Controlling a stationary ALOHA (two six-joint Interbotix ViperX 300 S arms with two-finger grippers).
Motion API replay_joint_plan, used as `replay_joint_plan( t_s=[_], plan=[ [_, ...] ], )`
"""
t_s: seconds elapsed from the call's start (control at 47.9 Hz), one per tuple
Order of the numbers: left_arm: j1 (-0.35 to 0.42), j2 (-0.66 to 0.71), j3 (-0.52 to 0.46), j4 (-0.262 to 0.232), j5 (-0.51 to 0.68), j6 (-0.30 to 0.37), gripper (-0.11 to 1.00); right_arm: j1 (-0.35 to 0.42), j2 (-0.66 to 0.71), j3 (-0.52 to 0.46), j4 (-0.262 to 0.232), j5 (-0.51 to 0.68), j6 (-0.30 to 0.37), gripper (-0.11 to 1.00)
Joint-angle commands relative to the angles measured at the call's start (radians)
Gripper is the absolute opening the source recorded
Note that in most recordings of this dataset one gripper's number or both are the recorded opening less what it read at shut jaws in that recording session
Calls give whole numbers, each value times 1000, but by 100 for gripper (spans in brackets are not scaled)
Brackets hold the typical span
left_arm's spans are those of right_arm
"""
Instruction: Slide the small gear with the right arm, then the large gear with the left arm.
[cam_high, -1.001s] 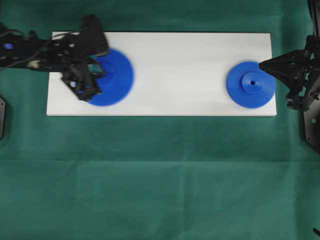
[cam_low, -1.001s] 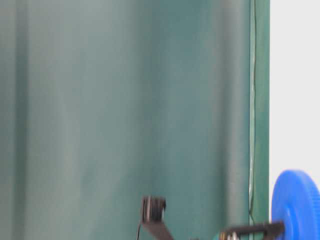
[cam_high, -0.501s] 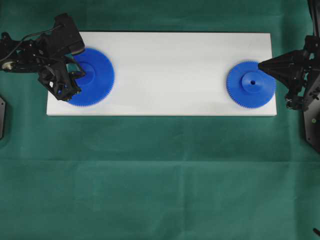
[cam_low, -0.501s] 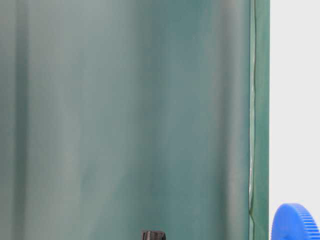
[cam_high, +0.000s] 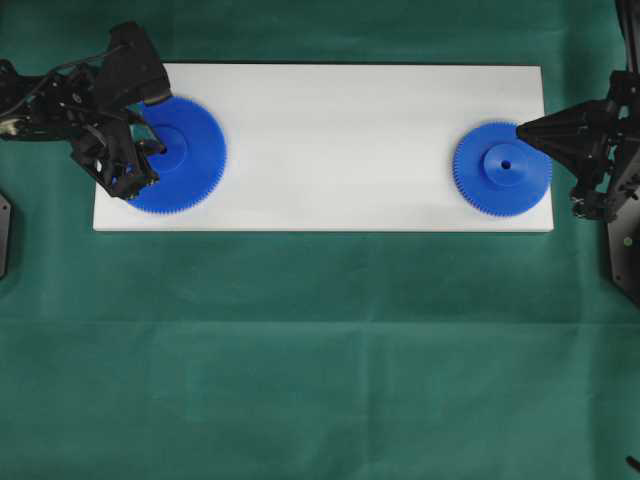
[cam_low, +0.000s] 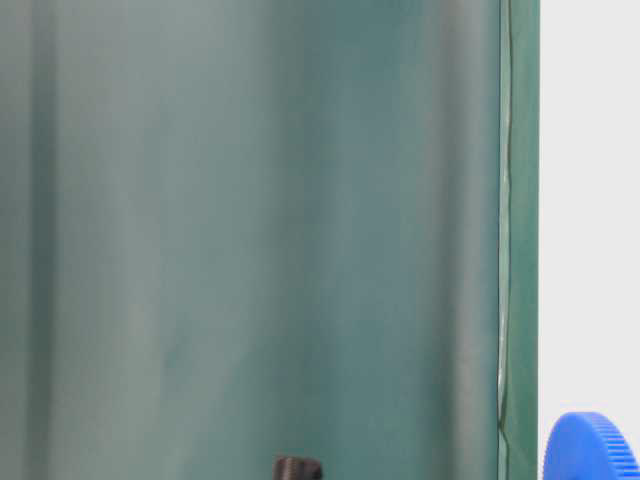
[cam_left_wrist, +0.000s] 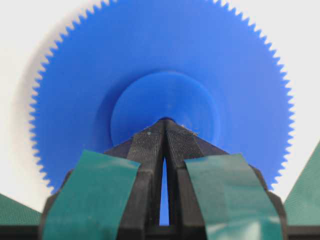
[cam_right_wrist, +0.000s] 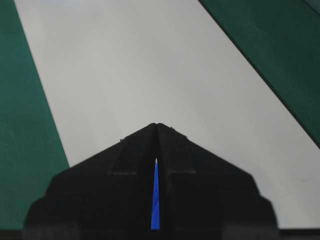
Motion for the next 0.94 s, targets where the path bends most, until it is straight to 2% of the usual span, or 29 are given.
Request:
replay_joint_plan(
  t_s=[0.0,0.584,0.918],
  plan=[
    [2,-49,-18,0,0,-2,0,2,3,-25,0,-9,2,51],
    [-17,-336,-28,0,11,0,0,6,3,-25,0,-11,0,51],
    [-34,-419,-3,0,2,0,0,6,3,-25,0,-18,0,51]
  ],
)
